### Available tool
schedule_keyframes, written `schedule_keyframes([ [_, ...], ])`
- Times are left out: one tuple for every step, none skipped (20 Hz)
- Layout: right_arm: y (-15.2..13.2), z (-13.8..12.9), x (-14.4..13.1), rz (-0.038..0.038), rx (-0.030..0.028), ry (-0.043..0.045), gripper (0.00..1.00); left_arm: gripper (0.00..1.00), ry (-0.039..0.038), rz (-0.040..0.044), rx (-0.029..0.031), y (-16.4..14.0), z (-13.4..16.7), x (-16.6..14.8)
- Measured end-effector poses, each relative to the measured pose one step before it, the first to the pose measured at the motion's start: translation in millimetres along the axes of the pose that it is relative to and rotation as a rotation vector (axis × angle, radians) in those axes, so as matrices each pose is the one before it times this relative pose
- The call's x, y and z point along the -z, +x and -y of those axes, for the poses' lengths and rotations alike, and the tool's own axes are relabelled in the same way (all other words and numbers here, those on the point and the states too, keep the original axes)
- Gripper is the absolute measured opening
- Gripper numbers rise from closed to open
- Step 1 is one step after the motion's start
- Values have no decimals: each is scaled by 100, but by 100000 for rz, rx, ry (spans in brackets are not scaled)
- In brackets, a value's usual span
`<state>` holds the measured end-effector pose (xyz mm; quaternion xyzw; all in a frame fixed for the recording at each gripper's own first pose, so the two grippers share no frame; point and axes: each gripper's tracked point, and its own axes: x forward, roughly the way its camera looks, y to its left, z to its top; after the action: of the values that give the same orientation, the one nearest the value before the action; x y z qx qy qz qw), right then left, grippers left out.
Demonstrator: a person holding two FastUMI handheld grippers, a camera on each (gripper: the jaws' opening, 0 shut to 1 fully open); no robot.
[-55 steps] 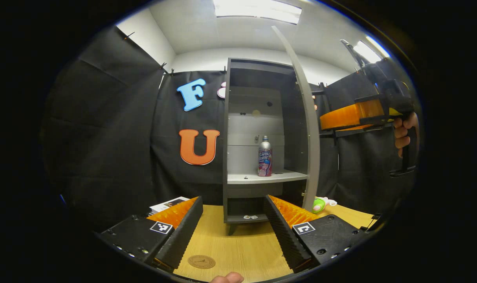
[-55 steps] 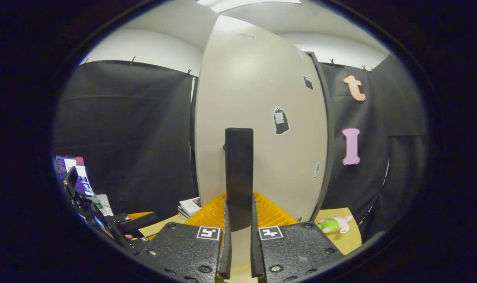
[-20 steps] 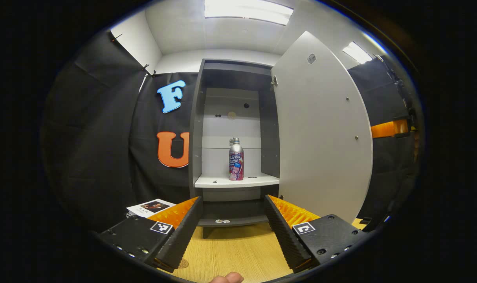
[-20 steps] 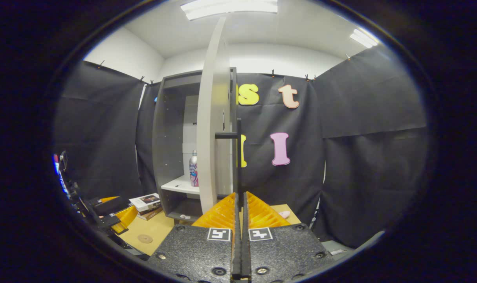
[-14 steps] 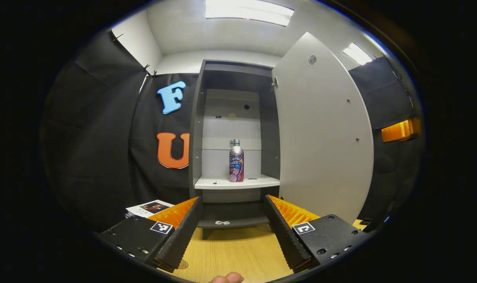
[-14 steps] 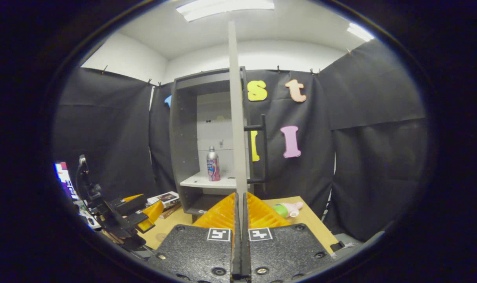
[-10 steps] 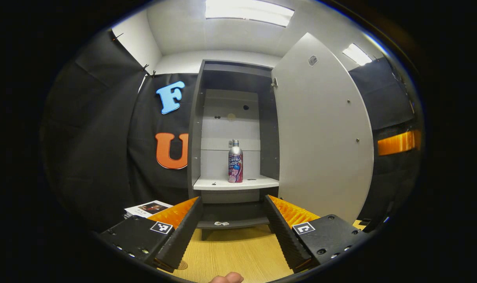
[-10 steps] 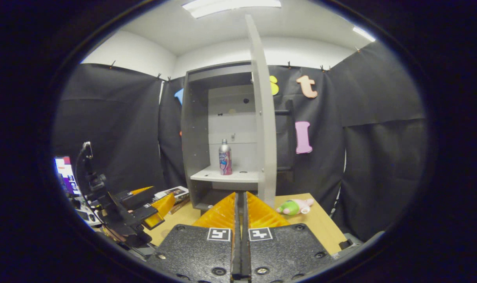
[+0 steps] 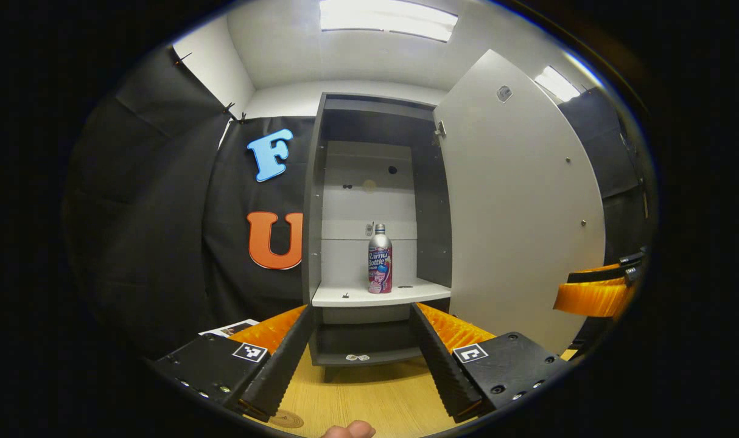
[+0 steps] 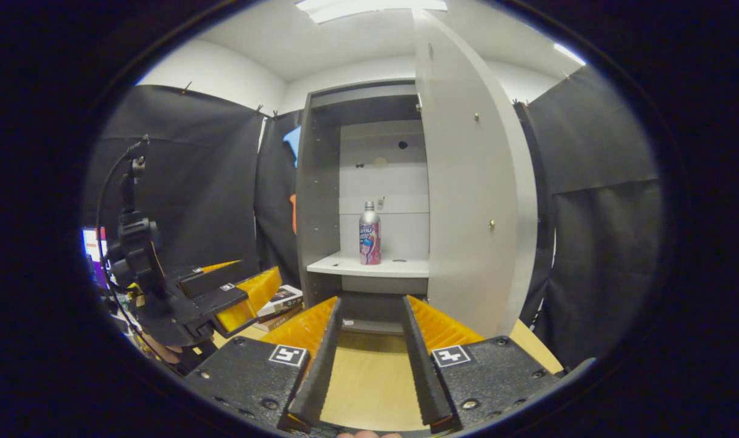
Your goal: Open the cabinet door with the right hand, grasp the bottle in the cabinet with the left hand and place it on the coaster, then close the cabinet door with the right hand.
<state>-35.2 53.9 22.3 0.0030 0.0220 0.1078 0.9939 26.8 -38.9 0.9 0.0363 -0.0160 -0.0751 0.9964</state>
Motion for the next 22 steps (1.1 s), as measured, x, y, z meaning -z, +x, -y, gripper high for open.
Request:
schedule_keyframes([
  [264, -160, 64, 69, -392, 1528, 64, 95, -365, 260, 1165, 646, 125, -165],
  [183, -120, -6, 53, -386, 1464, 67, 95, -545, -1, 1139, 785, 45, -128],
  [258, -87, -34, 133, -294, 1122, 70, 95, -407, 267, 872, 984, -34, -154],
  [238, 51, -5, 184, 271, 817, 72, 95, -187, 115, 1056, 1092, -14, -184],
  [82, 168, -33, -84, 144, 558, 72, 95, -382, -195, 1167, 1342, 55, -78],
  [7, 42, -80, 21, 330, 474, 73, 94, -805, -825, 1379, 1484, 83, 225],
  [-78, -109, -59, -78, 18, 279, 73, 94, -1122, -1048, 734, 1619, -126, 329],
  [-34, 47, -37, -217, 175, 100, 74, 95, -936, -683, 42, 1668, -168, 98],
  [-67, -146, -14, -319, -186, -145, 74, 95, -194, -472, -142, 1889, -129, 53],
  [-1, -79, -3, -396, 292, -438, 74, 95, 362, -355, -308, 1773, -93, 12],
  [60, 21, 58, -354, 296, -542, 74, 95, 766, -204, -85, 1712, 62, 39],
  [-6, -93, 115, -579, -63, -455, 74, 95, 1236, -596, 600, 1748, 211, 185],
  [-5, -37, 112, -688, -69, -402, 74, 95, 929, -816, 868, 1618, 361, 310],
  [87, 20, -126, -422, 240, 26, 74, 95, 8, -1287, 1092, 1490, 502, 453],
  [40, -54, -32, -278, 23, 248, 74, 95, -684, -1368, 1000, 1617, 527, 563],
  [57, 12, -60, -326, 256, 449, 74, 95, -435, -1351, 348, 1448, 310, 515],
  [-76, 49, 68, -450, 340, 485, 74, 95, 236, -1341, -804, 1259, -54, 411],
  [23, 33, -74, -384, 234, 404, 74, 95, 695, -1292, -1299, 1096, -136, 362],
  [-32, 70, 46, -477, 272, 247, 74, 95, 156, -929, -983, 1054, 129, 420],
  [49, 112, -34, -316, 371, 139, 74, 95, -276, -3, -958, 728, 47, 141],
  [80, 88, 104, -303, 422, 29, 74, 95, 181, 277, -1181, 636, -116, 9],
  [189, 118, 194, -325, 476, 160, 74, 95, 471, 262, -1499, 603, -226, 5],
])
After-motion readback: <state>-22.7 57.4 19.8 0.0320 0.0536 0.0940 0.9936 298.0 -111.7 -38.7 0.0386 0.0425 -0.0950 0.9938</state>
